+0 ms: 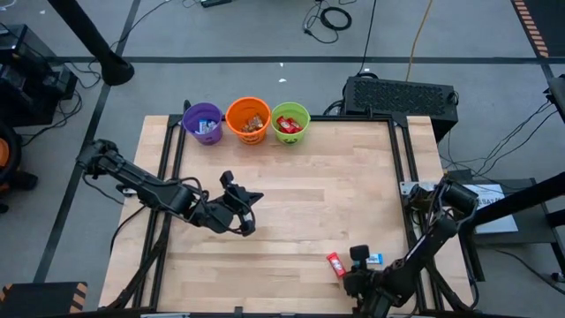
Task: Sort candy by brand, put in halloween buckets
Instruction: Put the red chocolate bar into the green bucket
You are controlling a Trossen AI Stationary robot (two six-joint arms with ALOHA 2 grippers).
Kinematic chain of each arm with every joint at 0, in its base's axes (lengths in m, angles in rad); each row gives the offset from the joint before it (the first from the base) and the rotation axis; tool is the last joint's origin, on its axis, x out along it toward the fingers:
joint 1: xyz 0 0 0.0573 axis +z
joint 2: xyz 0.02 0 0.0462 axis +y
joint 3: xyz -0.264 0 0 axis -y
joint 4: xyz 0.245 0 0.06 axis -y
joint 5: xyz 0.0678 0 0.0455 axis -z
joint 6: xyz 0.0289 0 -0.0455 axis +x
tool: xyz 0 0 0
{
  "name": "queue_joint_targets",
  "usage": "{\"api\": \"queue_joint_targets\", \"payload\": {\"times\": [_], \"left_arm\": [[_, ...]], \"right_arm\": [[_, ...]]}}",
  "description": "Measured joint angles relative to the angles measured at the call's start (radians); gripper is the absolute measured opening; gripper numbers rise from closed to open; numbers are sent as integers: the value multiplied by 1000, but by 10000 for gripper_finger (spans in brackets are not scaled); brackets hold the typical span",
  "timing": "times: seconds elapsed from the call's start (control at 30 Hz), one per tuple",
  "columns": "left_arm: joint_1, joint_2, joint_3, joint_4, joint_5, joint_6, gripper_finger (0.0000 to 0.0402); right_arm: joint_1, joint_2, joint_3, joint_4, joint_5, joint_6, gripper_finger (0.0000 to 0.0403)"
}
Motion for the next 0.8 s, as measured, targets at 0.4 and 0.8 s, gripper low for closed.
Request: {"api": "queue_joint_targets", "payload": {"times": [0.4, 0.8], "left_arm": [[1, 13, 0, 2, 0, 5, 12], [7, 13, 0, 2, -8, 21, 12]], "right_arm": [[-3, -4, 353, -646, 518, 3, 1], [-79, -165, 482, -869, 1058, -98, 0]]}}
